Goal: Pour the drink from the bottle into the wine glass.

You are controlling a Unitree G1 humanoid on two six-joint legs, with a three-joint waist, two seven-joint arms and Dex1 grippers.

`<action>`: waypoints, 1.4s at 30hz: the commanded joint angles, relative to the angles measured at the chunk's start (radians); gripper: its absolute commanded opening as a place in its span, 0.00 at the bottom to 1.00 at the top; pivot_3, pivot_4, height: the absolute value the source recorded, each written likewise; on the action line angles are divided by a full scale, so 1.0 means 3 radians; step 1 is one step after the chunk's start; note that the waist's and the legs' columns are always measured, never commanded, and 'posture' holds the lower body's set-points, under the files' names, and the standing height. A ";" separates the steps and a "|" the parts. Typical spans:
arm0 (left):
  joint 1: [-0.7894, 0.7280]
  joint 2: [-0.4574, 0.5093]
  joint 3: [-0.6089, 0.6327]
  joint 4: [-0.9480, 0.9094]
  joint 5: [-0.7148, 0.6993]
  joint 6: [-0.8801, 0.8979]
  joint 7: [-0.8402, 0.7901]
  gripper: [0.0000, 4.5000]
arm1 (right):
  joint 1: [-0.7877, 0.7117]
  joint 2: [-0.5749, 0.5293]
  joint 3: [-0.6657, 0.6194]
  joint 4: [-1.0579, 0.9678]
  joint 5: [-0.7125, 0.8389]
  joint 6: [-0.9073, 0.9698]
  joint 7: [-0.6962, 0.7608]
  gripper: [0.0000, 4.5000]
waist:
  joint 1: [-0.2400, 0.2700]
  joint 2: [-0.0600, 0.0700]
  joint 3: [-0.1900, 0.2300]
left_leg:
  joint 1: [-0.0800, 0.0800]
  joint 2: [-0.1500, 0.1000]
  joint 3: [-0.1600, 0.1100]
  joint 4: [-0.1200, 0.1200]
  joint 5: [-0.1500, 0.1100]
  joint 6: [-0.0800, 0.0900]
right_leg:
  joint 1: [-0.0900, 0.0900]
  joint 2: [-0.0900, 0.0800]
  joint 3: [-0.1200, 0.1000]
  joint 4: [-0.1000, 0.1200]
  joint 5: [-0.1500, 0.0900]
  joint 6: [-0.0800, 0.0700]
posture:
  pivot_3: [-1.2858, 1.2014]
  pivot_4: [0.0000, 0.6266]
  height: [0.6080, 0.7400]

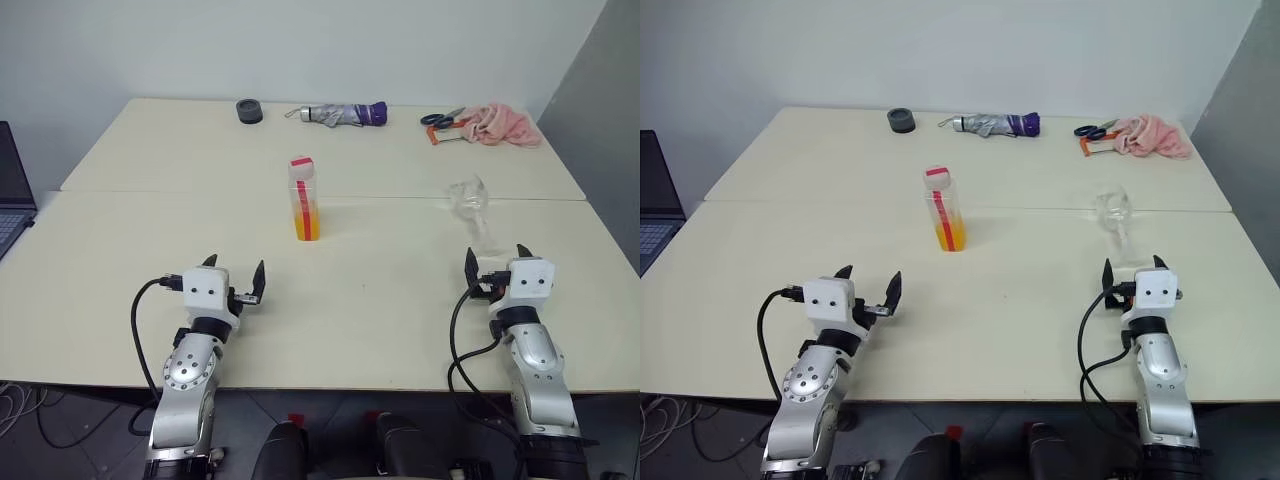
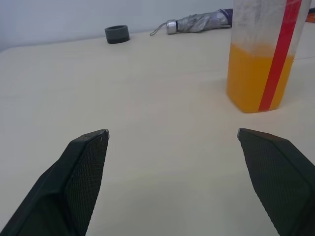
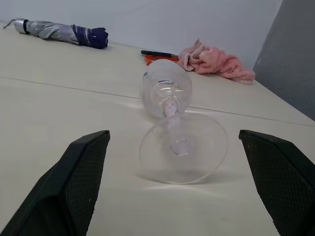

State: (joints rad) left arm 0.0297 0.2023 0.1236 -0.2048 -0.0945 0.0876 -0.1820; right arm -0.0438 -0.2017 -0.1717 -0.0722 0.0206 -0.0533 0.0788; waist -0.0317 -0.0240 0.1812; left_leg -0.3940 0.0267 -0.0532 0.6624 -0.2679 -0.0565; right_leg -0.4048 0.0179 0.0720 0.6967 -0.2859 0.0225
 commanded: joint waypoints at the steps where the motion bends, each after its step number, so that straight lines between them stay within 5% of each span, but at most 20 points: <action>1: -0.0056 0.0051 -0.0015 -0.0105 0.0014 -0.0036 -0.0032 0.99 | 0.0016 -0.0005 0.0009 -0.0141 -0.0016 -0.0022 -0.0014 1.00 | 0.0000 0.0000 0.0000 | 0.0000 0.0000 0.0000 0.0000 0.0000 0.0000 | 0.0000 0.0000 0.0000 0.0000 0.0000 0.0000 | 0.52 0.24 1.00; 31: -0.0117 0.0230 -0.0117 -0.0103 0.0012 -0.0216 -0.0283 0.99 | 0.0024 0.0053 0.0110 -0.0151 0.0009 0.0024 0.0031 1.00 | 0.0000 0.0000 0.0000 | 0.0000 0.0000 0.0000 0.0000 0.0000 0.0000 | 0.0000 0.0000 0.0000 0.0000 0.0000 0.0000 | 0.52 0.24 1.00; 42: -0.0296 0.0173 -0.0144 -0.0051 -0.0034 -0.0028 -0.0247 0.99 | 0.0105 -0.0312 0.0627 -0.0672 0.0596 0.0177 0.1243 1.00 | 0.0000 0.0000 0.0000 | 0.0000 0.0000 -0.0002 0.0001 0.0000 0.0000 | 0.0001 0.0001 -0.0002 0.0000 -0.0001 0.0002 | 0.52 0.24 1.00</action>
State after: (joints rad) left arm -0.0388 0.2598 0.0819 -0.2010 -0.0943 0.0648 -0.2646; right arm 0.0010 -0.2723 0.0063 -0.2056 0.1465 -0.0242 0.3869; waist -0.0318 -0.0239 0.1812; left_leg -0.3940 0.0268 -0.0537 0.6627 -0.2679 -0.0565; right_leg -0.4046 0.0183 0.0714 0.6967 -0.2861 0.0231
